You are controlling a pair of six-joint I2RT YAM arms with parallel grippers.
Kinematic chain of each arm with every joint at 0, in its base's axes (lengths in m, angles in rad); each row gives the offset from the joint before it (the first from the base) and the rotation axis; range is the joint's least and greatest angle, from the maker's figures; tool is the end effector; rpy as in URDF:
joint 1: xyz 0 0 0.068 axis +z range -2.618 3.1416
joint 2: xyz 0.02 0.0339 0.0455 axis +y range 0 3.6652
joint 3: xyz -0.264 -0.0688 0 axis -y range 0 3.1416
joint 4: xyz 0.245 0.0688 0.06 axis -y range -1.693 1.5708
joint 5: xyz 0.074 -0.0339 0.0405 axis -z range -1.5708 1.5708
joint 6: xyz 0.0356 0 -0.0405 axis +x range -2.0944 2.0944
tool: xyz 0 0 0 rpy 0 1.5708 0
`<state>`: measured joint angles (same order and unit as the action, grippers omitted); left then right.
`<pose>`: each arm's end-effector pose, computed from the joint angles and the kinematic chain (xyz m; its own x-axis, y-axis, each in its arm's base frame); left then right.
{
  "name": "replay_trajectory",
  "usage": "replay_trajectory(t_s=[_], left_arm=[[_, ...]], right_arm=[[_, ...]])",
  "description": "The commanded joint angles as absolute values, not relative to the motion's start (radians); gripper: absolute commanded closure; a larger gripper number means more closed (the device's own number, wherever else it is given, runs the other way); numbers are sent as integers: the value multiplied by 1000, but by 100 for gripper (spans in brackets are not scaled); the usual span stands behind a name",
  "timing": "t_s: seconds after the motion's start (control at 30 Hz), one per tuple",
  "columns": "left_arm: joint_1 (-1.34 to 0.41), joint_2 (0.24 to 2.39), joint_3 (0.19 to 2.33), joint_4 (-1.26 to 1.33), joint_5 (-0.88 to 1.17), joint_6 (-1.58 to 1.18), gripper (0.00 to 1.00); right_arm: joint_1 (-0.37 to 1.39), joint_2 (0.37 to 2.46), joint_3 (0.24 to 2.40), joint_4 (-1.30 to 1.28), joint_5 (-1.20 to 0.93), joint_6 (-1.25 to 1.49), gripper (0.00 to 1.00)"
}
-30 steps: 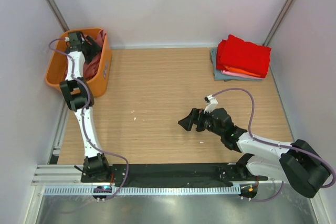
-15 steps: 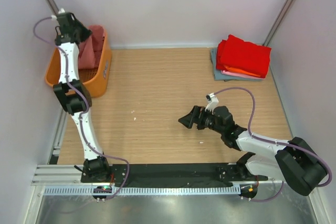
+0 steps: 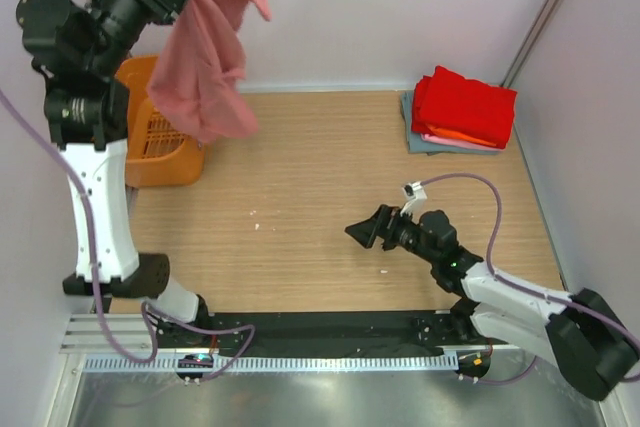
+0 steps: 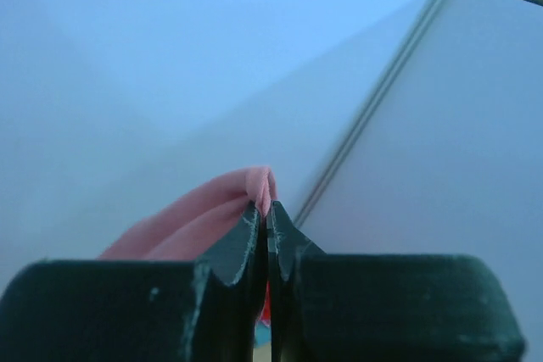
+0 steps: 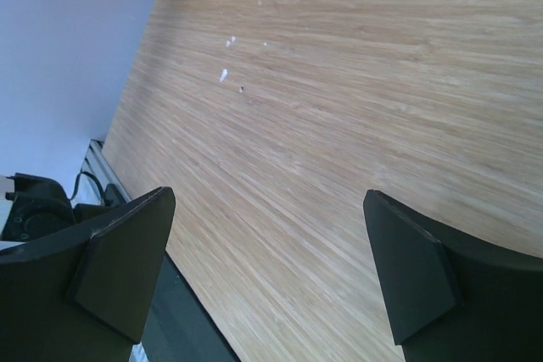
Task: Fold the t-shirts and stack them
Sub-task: Move the tshirt to the center of the board, then flatten the tshirt out
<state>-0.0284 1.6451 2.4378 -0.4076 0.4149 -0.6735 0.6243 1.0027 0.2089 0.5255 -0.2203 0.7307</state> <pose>0.2671 -0.0219 0.6334 0.0444 -0.5723 -0.8188 0.5464 0.7001 -0.4597 0.1556 0.1217 0.1746 -0.6550 0.3308 -0.6794 -0.4085 0.6013 0.6867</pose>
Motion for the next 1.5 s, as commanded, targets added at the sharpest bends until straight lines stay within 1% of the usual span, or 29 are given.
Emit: replay_trajectory(t_s=[0.0,0.03,0.07,0.1,0.17,0.2,0.23,0.27,0.3,0.33,0.4,0.47,0.5,0.6,0.63,0.7,0.73,0.77,0.83,0.87,0.93,0.97,1.0,1.03,1.17,1.23,1.37,1.47], left_arm=[[-55,1544,2216,-468,497,-658,94],[-58,1476,2157,-519,489,-643,86],[-63,1456,2104,-561,474,-631,73],[-80,1442,2007,-607,465,-612,39],[-101,1449,1938,-798,462,-493,11],[-124,1460,1884,-872,434,-462,1],[-133,1466,1852,-984,369,-431,0],[-140,1442,1806,-1003,341,-413,0],[-143,1416,1678,-996,312,-419,0],[-144,1376,1608,-961,293,-423,0],[-144,1272,1449,-930,247,-452,0],[-149,1215,1344,-928,212,-468,0],[-155,1153,1315,-931,198,-486,2],[-195,1037,1229,-949,164,-512,4],[-207,1010,1214,-972,155,-520,4],[-221,970,1186,-1006,120,-512,4],[-221,933,1186,-1059,97,-494,4],[-221,913,1187,-1083,62,-485,3],[-219,843,1175,-1097,8,-469,2],[-219,812,1146,-1083,6,-459,1],[-219,741,1105,-1037,8,-457,0],[-219,723,1060,-1023,9,-457,0],[-219,709,1039,-993,14,-459,0],[-219,698,1022,-994,31,-475,0],[-219,669,930,-904,156,-515,0],[-219,669,919,-884,172,-522,0],[-219,667,920,-882,175,-520,0],[-219,670,919,-879,183,-518,0]], right_arm=[[618,814,187,499,-167,723,0],[618,760,210,438,-164,710,0],[620,691,233,360,-155,681,0],[620,570,259,204,-114,670,0],[620,442,351,57,-62,638,0],[620,395,385,-75,-28,609,0],[620,320,421,-142,53,595,0],[618,304,496,-196,75,574,0],[620,298,536,-248,96,540,0],[620,326,617,-358,130,523,0],[618,394,684,-475,152,523,0],[620,498,733,-508,136,549,0],[621,526,745,-547,158,570,0],[623,581,736,-535,187,587,0],[627,595,727,-525,184,591,0],[640,687,733,-500,100,557,0],[676,724,756,-499,94,542,0],[707,776,774,-505,106,525,0],[773,900,839,-515,202,509,0],[835,934,862,-509,233,485,0],[864,1049,931,-474,250,471,0],[867,1093,958,-460,232,457,0],[867,1199,989,-442,213,453,0],[867,1247,1058,-437,206,449,0],[870,1472,1210,-408,166,445,0],[870,1550,1287,-380,144,451,0],[870,1770,1431,-377,100,462,1],[870,1872,1515,-371,72,474,5]])
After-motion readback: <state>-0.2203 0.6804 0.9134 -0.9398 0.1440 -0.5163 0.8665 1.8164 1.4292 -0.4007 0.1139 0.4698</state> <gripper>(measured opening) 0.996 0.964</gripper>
